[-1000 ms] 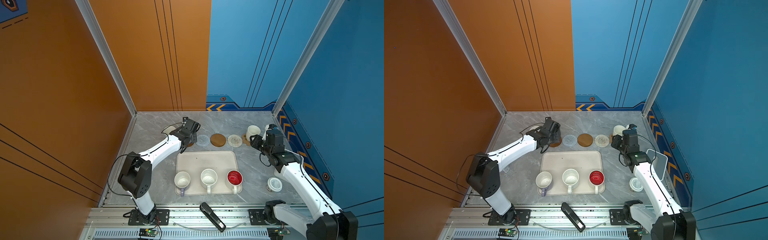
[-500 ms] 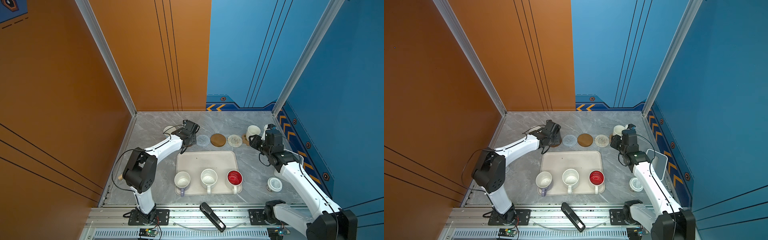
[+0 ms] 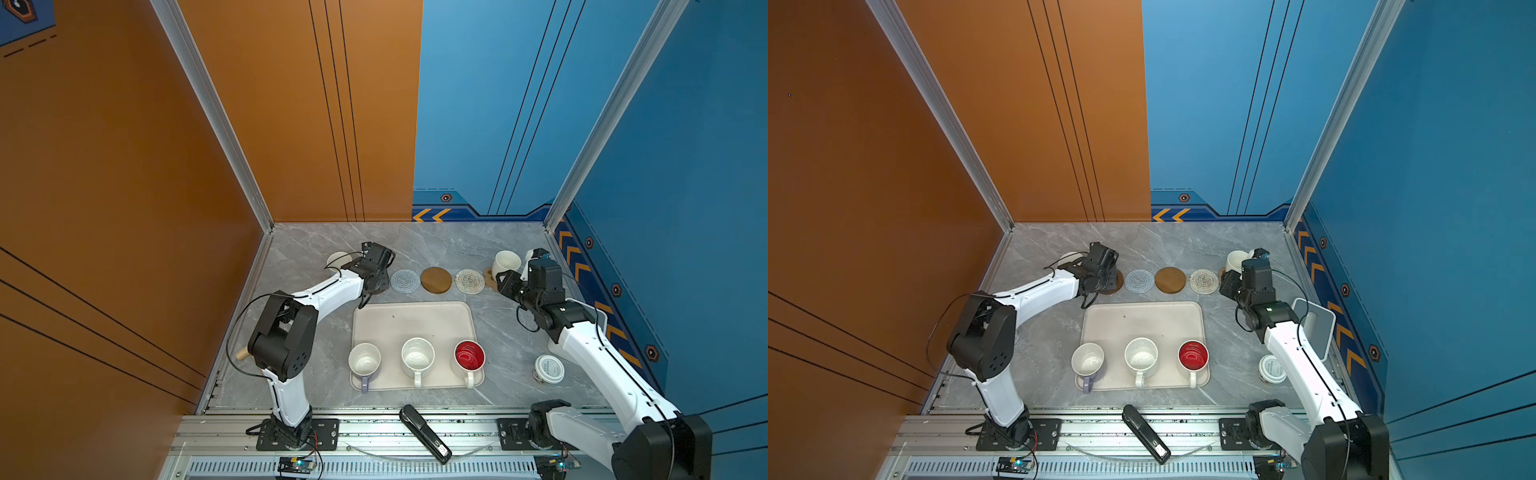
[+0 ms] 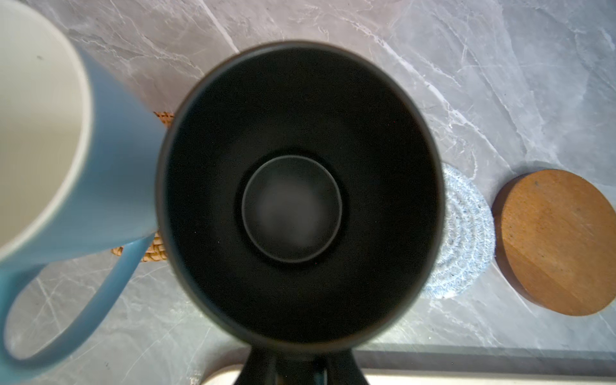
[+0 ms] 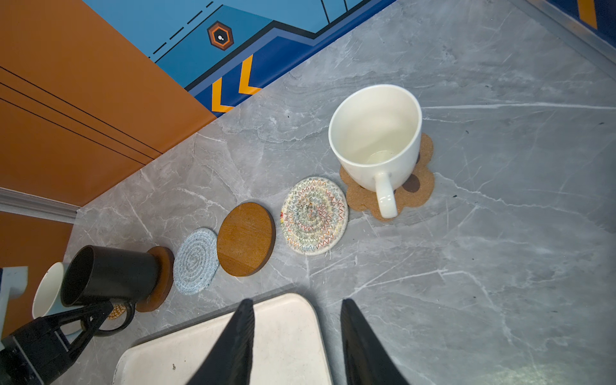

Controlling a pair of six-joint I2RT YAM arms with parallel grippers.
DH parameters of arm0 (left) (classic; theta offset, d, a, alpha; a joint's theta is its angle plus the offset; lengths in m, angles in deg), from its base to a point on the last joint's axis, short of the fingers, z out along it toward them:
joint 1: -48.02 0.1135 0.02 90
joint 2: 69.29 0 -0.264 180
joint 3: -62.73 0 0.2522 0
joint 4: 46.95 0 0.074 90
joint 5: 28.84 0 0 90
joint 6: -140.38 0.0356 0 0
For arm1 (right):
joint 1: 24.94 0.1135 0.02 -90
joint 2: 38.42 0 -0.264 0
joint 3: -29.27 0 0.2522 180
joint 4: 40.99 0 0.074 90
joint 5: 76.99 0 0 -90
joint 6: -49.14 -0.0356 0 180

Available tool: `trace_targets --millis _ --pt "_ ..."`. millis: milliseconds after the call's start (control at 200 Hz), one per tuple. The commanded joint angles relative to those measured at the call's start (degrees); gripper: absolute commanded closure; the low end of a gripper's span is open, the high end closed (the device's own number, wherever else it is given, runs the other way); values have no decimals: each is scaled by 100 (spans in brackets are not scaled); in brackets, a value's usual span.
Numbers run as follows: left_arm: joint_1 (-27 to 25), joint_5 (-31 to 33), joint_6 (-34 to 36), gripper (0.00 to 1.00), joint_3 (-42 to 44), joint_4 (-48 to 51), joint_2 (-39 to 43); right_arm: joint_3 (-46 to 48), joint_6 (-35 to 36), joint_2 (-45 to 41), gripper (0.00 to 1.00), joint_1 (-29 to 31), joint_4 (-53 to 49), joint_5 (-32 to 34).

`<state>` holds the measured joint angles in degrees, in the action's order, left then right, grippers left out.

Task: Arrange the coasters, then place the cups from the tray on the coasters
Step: 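Lift the black mug with left gripper and carry it to the wooden coaster, then lower the black mug onto the wooden coaster and open left gripper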

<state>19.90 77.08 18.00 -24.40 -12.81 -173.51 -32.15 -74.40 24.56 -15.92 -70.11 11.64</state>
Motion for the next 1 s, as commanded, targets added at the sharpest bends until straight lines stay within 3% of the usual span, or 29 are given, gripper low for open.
trace_targets --millis 0,901,991 --pt "43 -36 -23 100 6 -377 -10 2 -70 26 59 25 122 -62" --pt "47 -106 -31 100 92 -278 -3 11 -64 -6 59 30 107 -70" --pt "43 -68 -19 92 113 -280 55 11 -62 -13 59 23 107 -68"
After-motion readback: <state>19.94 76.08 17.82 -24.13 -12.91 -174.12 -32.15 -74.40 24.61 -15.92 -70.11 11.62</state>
